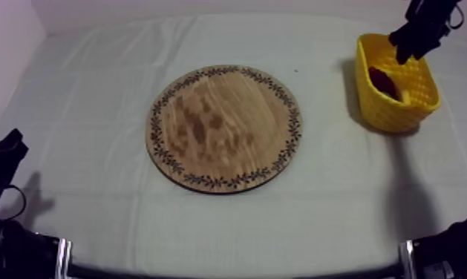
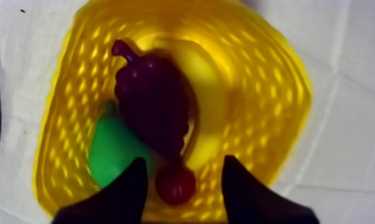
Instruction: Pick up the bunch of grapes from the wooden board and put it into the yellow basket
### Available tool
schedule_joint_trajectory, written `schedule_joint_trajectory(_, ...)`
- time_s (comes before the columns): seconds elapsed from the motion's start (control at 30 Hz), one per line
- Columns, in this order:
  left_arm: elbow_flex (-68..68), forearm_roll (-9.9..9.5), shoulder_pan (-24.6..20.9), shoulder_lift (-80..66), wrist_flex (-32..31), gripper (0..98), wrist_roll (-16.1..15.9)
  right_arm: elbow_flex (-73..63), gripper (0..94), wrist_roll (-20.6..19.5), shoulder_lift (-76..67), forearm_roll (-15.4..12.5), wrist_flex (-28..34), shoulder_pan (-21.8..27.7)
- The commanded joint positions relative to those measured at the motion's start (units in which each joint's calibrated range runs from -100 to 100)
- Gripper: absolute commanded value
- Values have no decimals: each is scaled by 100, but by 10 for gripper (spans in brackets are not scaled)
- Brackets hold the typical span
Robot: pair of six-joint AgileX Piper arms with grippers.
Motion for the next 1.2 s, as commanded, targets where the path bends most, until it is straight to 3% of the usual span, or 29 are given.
schedule_joint_trajectory(0.0, 4, 1, -1, 3, 3, 0, 1, 287, 297, 26, -508, -3, -82, 0)
schedule_joint_trajectory(0.2, 4, 1, -1, 3, 3, 0, 1, 1060, 214, 35, -1414, 0, -491, -76)
schedule_joint_trajectory(0.4, 4, 1, -1, 3, 3, 0, 1, 1702, 45, -8, -2243, 32, -981, -162)
schedule_joint_trajectory(0.6, 4, 1, -1, 3, 3, 0, 1, 2501, 12, -281, -3104, 6, -1639, -161)
schedule_joint_trajectory(0.73, 4, 1, -1, 3, 3, 0, 1, 3411, 5, -472, -3802, -48, -2396, -154)
schedule_joint_trajectory(0.93, 4, 1, -1, 3, 3, 0, 1, 5246, 3, -1180, -5133, 452, -3742, -640)
schedule_joint_trajectory(1.0, 4, 1, -1, 3, 3, 0, -1, 5815, 3, -1179, -5624, 327, -4210, -689)
schedule_joint_trajectory(1.07, 4, 1, -1, 3, 3, 0, 0, 6334, 3, -941, -6119, -51, -4673, -657)
schedule_joint_trajectory(1.17, 4, 1, -1, 3, 3, 0, -1, 7032, 3, -980, -6792, -398, -5230, -665)
